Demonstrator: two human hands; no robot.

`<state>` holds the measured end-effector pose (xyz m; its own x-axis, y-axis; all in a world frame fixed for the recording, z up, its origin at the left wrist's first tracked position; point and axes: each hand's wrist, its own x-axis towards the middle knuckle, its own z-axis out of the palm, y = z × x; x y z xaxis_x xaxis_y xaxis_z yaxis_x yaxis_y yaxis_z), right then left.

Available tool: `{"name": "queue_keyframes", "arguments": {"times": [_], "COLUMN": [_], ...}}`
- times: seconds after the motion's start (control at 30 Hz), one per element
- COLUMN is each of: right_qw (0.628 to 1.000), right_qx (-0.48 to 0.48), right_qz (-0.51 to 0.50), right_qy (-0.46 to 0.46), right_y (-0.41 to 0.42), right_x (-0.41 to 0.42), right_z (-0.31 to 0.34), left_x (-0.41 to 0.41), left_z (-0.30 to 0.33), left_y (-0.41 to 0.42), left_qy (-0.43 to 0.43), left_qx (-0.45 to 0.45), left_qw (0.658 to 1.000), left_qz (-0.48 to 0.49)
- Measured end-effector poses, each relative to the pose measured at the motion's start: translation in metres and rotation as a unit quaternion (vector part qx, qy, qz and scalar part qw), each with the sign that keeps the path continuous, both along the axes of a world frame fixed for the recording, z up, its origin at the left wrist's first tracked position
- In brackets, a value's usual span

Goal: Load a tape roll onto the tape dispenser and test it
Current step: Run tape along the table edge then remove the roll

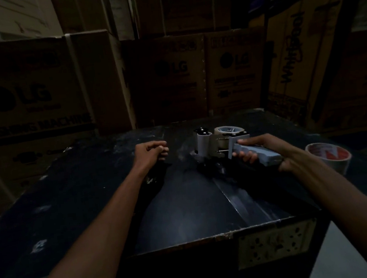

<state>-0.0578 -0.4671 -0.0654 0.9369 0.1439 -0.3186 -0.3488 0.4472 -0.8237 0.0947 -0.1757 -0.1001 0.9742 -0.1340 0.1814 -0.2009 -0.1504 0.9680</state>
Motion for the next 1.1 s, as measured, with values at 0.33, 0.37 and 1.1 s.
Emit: {"name": "queue_keyframes", "arguments": {"times": [0.33,0.37,1.1], "right_qw": [0.998,0.997,0.994], "right_qx": [-0.030,-0.036,-0.070], "right_qz": [-0.039,-0.043,-0.085], "right_qy": [-0.046,-0.048,0.028], "right_y": [0.015,0.016,0.001], "right_x": [0.046,0.053,0.177], "right_z": [0.013,0.012,-0.010], "left_x": [0.013,0.017,0.122], "left_z": [0.004,0.004,0.030], "left_y": [0.013,0.013,-0.003], "left_qy": [-0.005,-0.004,0.052], "left_qx": [-0.019,-0.017,-0.007], "left_qw": [1.000,1.000,0.999], "left_qz": [0.008,0.010,-0.003]}}
